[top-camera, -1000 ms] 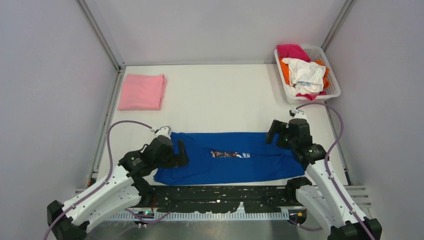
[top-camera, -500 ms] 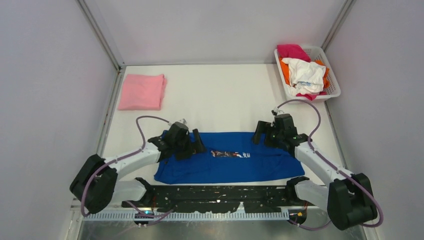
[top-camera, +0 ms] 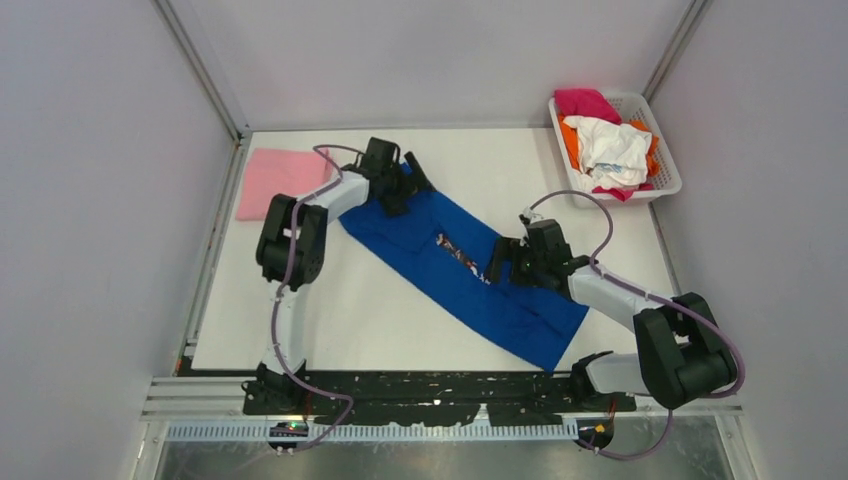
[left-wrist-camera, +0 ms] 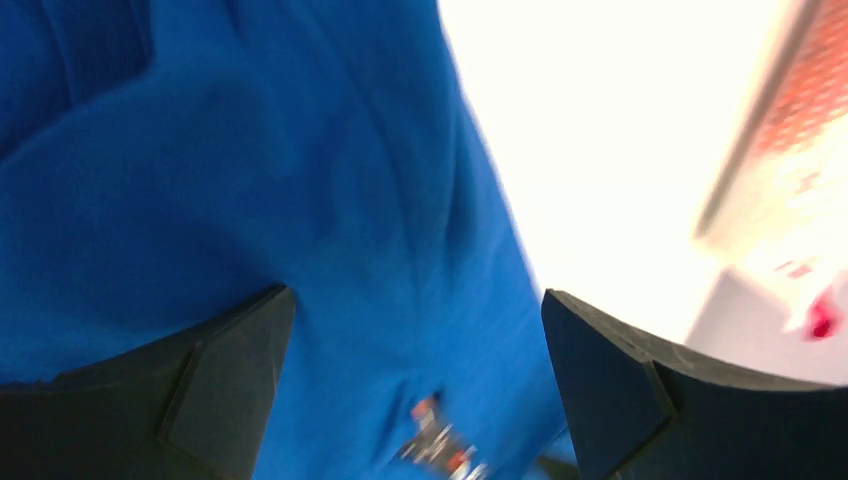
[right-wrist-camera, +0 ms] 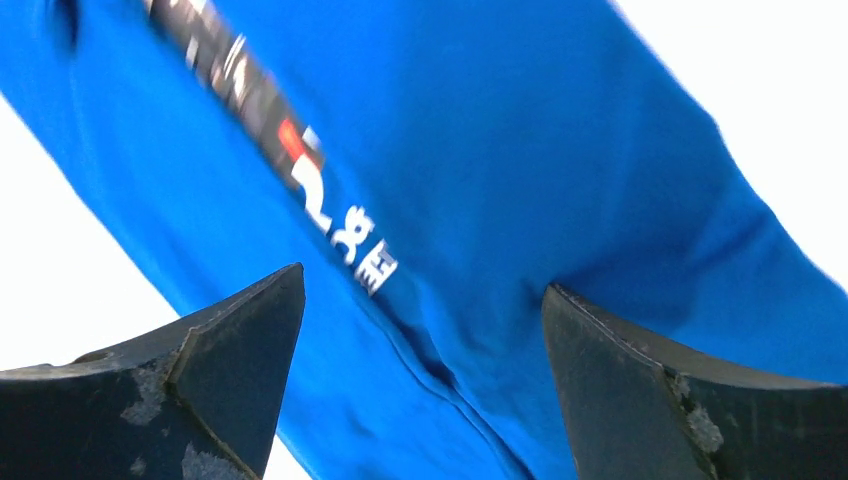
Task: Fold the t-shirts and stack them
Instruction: Rotate the tshirt 90 degrees
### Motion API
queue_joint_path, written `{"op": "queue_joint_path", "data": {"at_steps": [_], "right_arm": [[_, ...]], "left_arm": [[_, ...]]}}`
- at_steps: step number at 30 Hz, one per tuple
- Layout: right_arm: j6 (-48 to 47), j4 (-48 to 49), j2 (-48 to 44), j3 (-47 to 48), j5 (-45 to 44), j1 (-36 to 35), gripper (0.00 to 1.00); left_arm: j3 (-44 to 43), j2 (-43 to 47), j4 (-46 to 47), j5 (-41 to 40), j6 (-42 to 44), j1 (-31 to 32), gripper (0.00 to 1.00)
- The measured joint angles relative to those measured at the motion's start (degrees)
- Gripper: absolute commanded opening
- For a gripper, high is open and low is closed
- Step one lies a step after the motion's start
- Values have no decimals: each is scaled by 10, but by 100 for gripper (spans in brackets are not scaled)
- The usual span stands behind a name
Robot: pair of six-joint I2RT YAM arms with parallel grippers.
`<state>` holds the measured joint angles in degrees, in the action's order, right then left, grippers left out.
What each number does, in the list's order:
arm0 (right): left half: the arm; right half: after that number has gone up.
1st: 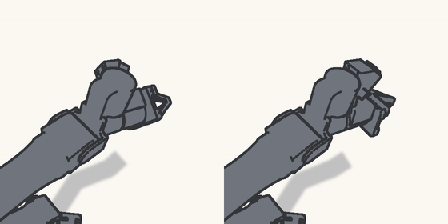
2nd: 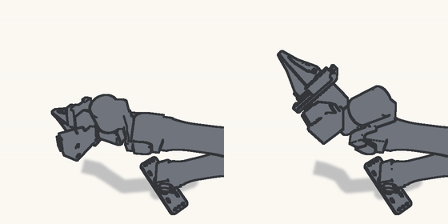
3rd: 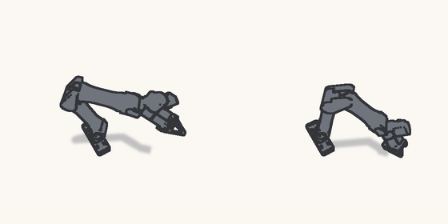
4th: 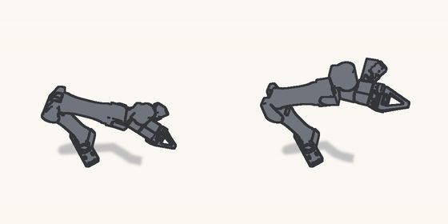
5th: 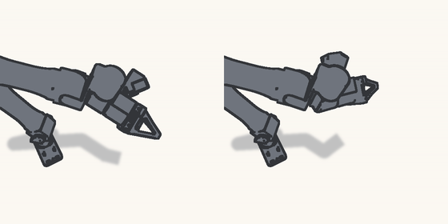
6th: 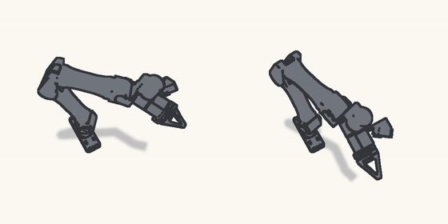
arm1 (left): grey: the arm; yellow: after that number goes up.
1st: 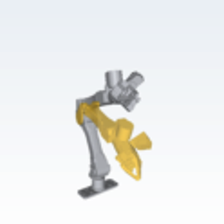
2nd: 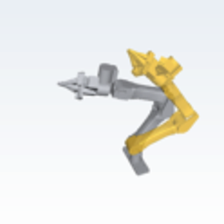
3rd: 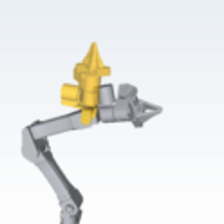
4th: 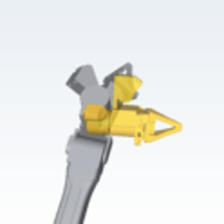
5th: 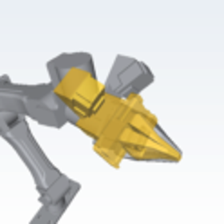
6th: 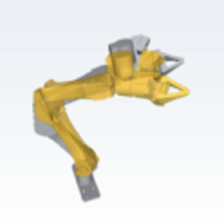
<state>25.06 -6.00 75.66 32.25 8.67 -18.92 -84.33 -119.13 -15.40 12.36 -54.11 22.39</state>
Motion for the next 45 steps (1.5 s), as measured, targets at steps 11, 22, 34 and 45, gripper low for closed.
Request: {"op": "queue_joint_path", "data": {"at_steps": [11, 22, 34, 45], "right_arm": [[26, -2, 9, 5, 81, -169, 95], [50, 30, 103, 72, 119, -174, 95], [72, 64, 166, 126, 124, -192, 95], [84, -27, -91, 122, -10, -191, 96]], "left_arm": [[-531, -402, 136, 112, -223, 10, 99], [-585, -449, 203, 8, -283, 31, 99], [-609, -473, 241, -40, -291, 18, 99], [-329, -162, 248, 119, -195, 25, 99]]}}
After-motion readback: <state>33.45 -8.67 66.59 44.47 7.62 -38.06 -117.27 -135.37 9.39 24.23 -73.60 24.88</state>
